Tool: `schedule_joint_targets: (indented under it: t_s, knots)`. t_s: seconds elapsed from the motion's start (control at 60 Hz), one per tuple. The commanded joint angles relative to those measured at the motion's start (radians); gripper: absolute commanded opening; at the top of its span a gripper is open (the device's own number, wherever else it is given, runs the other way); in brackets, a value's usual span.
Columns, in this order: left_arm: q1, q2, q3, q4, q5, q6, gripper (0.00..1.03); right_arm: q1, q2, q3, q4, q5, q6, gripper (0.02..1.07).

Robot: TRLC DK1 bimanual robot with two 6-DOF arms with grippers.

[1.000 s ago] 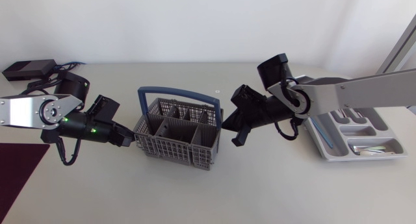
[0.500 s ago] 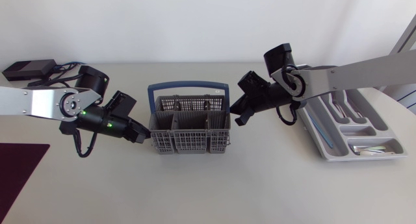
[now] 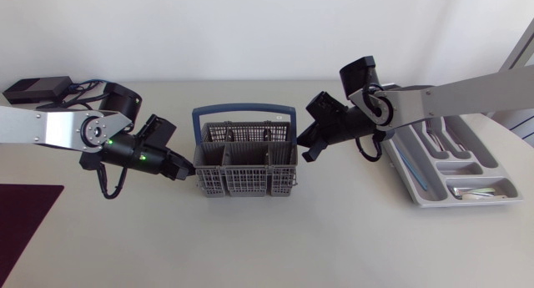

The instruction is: Sort the cutlery from the basket into the organizer compartments.

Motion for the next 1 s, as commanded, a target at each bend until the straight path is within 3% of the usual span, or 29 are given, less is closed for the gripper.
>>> schedule_joint_targets:
  t_s: [0.0,0.383,0.45,0.583,0.683,0.783,0.85,0.9,0.95,0.983]
  knots:
    - [0.037,0.005,0.011,0.007,0.014,-0.012,0.04,0.013,-0.030,-0.045,0.019,0.026,0.010,0.07]
    - [0.209,-0.208,-0.061,0.007,0.014,-0.012,0.11,-0.081,-0.287,-0.205,0.108,0.263,0.033,0.09]
    - [0.233,-0.290,-0.092,0.008,0.014,-0.012,0.11,-0.104,-0.392,-0.260,0.115,0.289,0.030,0.18]
    - [0.255,-0.443,-0.142,0.011,0.013,-0.021,0.26,-0.138,-0.548,-0.327,0.115,0.329,0.014,0.29]
    - [0.263,-0.563,-0.184,0.025,-0.003,-0.033,0.28,-0.162,-0.656,-0.380,0.114,0.360,0.004,0.48]
    - [0.261,-0.662,-0.222,0.048,-0.023,-0.062,0.39,-0.185,-0.752,-0.430,0.106,0.363,-0.001,0.65]
    - [0.253,-0.719,-0.242,0.053,-0.044,-0.067,0.53,-0.196,-0.815,-0.461,0.103,0.377,-0.003,0.76]
    - [0.246,-0.765,-0.257,0.062,-0.066,-0.068,0.71,-0.198,-0.864,-0.481,0.094,0.386,-0.003,0.90]
    - [0.240,-0.793,-0.267,0.062,-0.084,-0.068,0.80,-0.199,-0.907,-0.495,0.077,0.388,-0.003,1.03]
    - [0.235,-0.807,-0.271,0.062,-0.098,-0.068,0.85,-0.201,-0.933,-0.504,0.074,0.391,-0.003,1.03]
